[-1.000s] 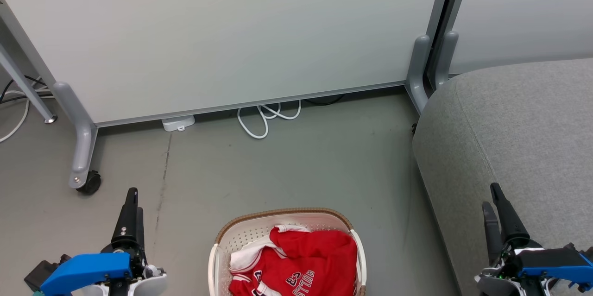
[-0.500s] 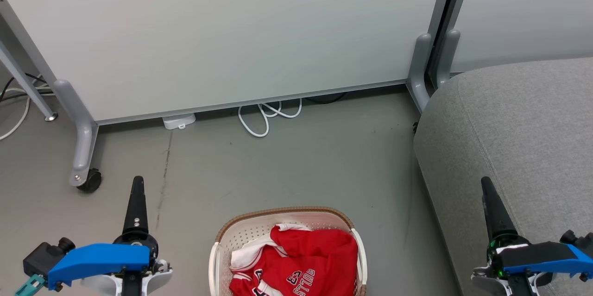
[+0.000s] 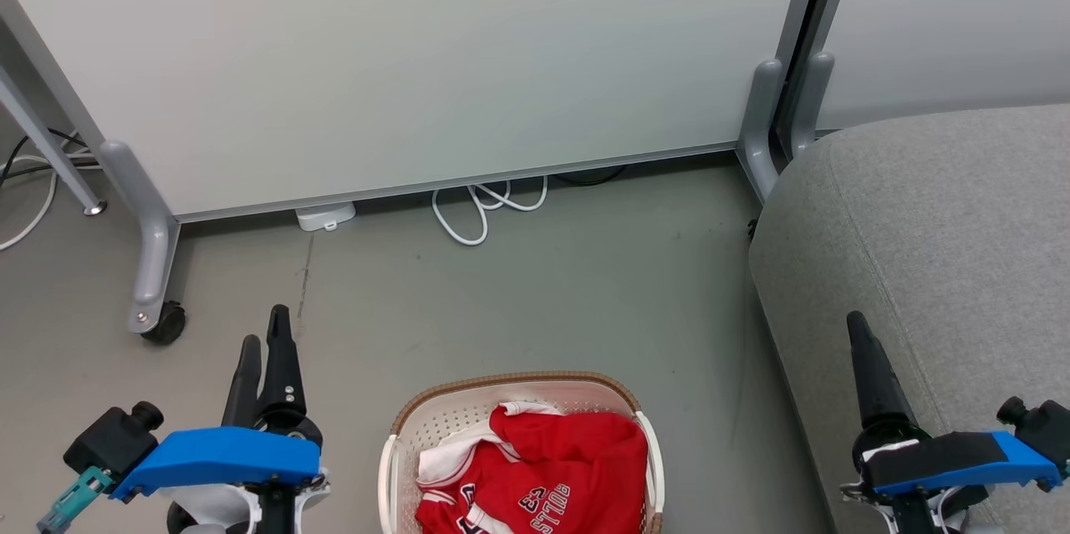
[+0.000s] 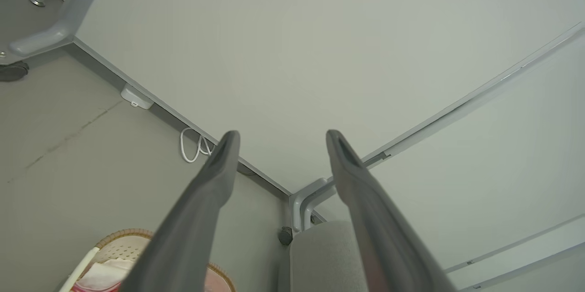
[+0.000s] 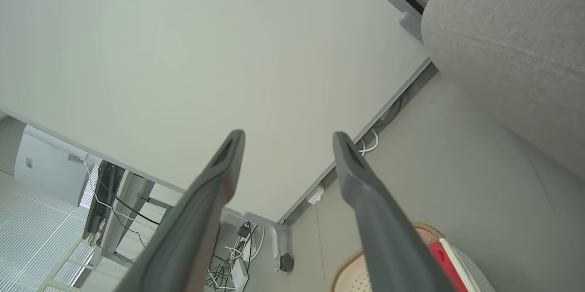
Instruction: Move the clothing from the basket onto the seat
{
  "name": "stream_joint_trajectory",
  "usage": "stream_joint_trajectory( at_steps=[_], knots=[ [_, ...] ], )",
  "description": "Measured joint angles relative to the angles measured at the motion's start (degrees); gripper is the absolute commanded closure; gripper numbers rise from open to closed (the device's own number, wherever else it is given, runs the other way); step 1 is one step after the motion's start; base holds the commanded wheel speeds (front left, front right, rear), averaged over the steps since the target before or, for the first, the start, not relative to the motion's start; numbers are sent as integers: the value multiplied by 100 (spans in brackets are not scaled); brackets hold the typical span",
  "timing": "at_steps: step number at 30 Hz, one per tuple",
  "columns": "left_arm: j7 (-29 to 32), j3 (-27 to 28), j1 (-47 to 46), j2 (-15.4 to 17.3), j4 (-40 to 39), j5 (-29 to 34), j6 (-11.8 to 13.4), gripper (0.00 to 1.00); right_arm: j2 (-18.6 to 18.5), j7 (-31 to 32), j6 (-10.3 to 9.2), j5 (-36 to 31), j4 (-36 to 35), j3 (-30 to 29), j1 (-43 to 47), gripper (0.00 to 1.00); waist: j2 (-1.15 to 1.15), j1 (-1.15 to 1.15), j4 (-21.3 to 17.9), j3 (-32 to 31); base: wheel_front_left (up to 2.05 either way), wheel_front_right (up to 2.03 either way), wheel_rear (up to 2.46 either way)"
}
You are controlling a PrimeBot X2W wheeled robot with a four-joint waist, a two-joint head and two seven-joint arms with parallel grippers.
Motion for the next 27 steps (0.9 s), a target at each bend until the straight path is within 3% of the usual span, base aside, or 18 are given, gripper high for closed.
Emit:
stream_joint_trajectory(
  at_steps=[27],
  knots=[
    [-453, -533, 0, 16, -62, 2412, 257, 0, -3, -448, 1, -2237, -126, 185, 54, 0, 0, 0, 50, 26, 0, 0, 0]
  ],
)
